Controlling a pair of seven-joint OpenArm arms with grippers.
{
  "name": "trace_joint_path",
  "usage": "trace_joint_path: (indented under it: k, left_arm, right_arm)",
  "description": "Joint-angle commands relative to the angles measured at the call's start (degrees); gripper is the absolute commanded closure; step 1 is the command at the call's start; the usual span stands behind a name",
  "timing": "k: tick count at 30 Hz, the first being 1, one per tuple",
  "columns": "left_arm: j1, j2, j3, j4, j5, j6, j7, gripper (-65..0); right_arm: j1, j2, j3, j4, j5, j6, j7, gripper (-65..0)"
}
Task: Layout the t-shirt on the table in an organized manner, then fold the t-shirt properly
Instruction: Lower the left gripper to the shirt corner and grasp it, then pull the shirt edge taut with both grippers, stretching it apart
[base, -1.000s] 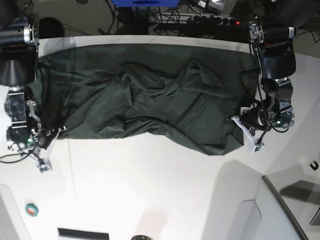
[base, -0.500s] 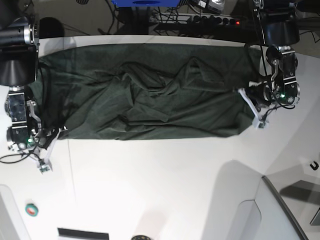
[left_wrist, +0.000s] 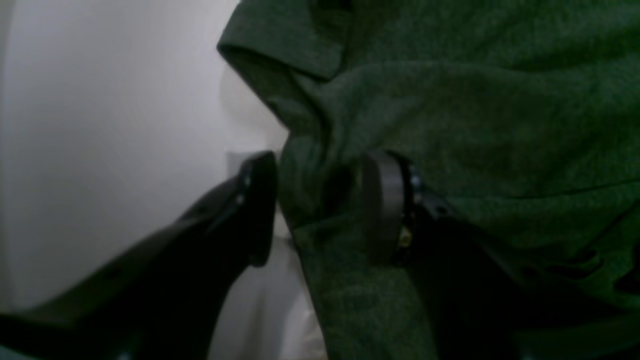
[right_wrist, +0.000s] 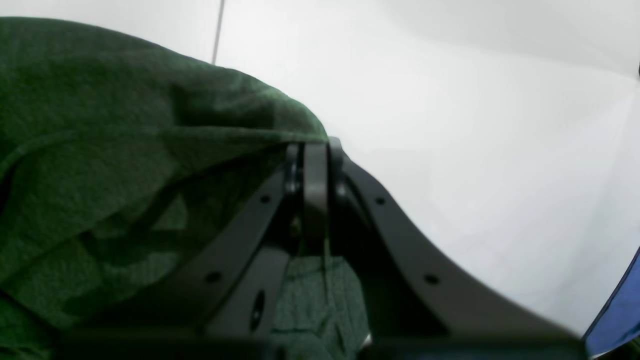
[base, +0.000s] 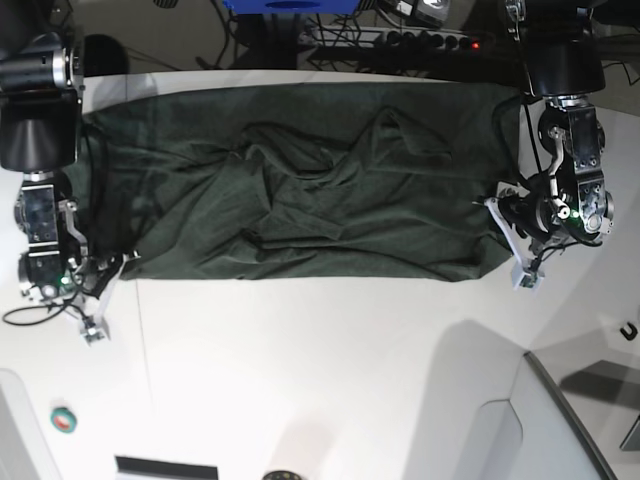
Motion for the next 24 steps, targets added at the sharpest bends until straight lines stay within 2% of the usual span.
trace_joint_path:
  k: [1, 6, 9, 17, 21, 24]
  left_arm:
    - [-0.87, -0.58, -0.25, 1.17, -0.25, 0.1, 0.32, -27.8]
    - [-0.95, -0.58, -0.25, 0.91, -0.25, 0.1, -1.35, -27.6]
    - [-3.68, -0.58, 0.1, -0.59, -0.16, 0.1, -2.32, -27.5]
    - [-13.88, -0.93, 0.46, -15.09, -0.08, 0.19, -2.76, -27.5]
    - [-17.13, -1.55, 5.64, -21.51, 0.28, 0.19, -6.54, -27.5]
    - [-18.27, -1.11, 6.26, -25.03, 2.65, 0.19, -8.83, -27.5]
  right_arm:
    - [1.6, 0.61, 0.25, 1.06, -0.39, -0.01, 0.5, 0.0]
    - [1.69, 0.61, 0.25, 1.06, -0.39, -0.01, 0.5, 0.0]
    - [1.78, 0.52, 0.25, 1.06, -0.39, -0.01, 0.5, 0.0]
    - [1.95, -0.18, 0.25, 1.06, -0.39, -0.01, 0.5, 0.0]
    - [1.95, -0.18, 0.25, 1.06, -0.39, -0.01, 0.5, 0.0]
    - [1.95, -0.18, 0.25, 1.06, -0.39, -0.01, 0.5, 0.0]
